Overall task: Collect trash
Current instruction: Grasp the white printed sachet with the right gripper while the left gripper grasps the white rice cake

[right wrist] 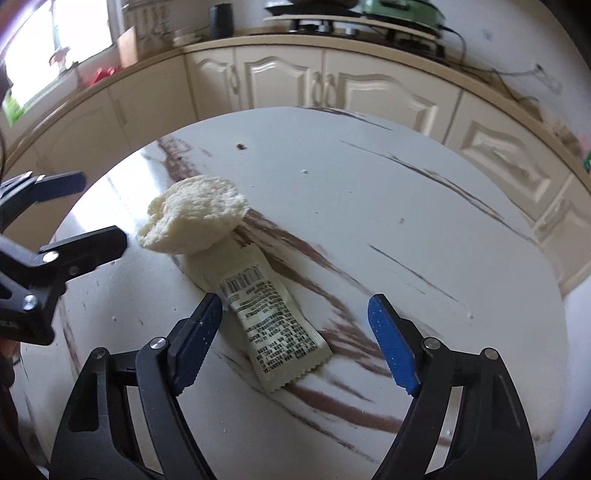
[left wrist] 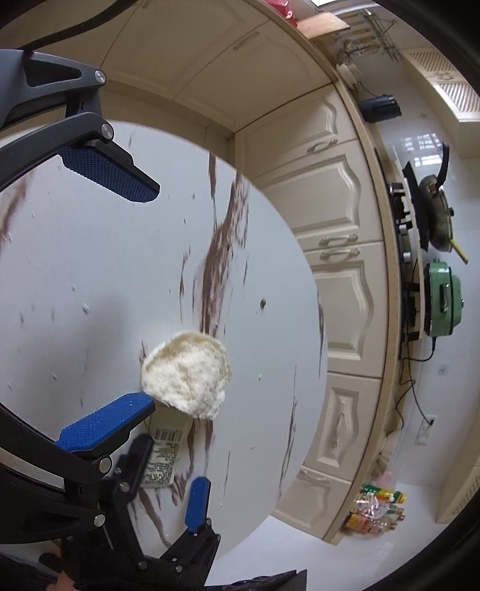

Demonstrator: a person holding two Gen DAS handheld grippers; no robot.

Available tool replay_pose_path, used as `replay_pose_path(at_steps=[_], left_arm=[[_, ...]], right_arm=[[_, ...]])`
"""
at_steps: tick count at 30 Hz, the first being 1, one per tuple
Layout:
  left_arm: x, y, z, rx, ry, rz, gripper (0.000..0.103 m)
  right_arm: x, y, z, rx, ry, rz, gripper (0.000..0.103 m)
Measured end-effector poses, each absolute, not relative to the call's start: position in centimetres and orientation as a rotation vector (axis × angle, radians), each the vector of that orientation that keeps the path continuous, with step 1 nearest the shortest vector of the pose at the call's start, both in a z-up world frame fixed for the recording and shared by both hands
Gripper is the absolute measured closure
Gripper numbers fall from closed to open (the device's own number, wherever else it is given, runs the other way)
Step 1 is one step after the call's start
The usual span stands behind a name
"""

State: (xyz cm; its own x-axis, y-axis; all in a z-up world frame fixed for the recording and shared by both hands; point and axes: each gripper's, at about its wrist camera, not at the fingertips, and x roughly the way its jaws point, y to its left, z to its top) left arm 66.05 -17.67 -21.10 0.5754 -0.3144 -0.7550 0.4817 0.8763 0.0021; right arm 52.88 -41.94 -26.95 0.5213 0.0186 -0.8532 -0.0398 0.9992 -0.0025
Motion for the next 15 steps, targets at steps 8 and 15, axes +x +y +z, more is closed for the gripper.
replay_pose_path(at_steps=[8, 15], left_arm=[[68.1, -21.8, -22.3, 0.251, 0.878, -0.49, 0.001], [69.9, -24.7, -24.3, 0.306, 0.919, -0.503, 0.002]], right_arm=[[51.9, -43.2, -26.2, -0.057, 1.018, 0.037, 0.078], [50.7, -44.6, -25.9, -0.02, 1.012, 0.0, 0.087]])
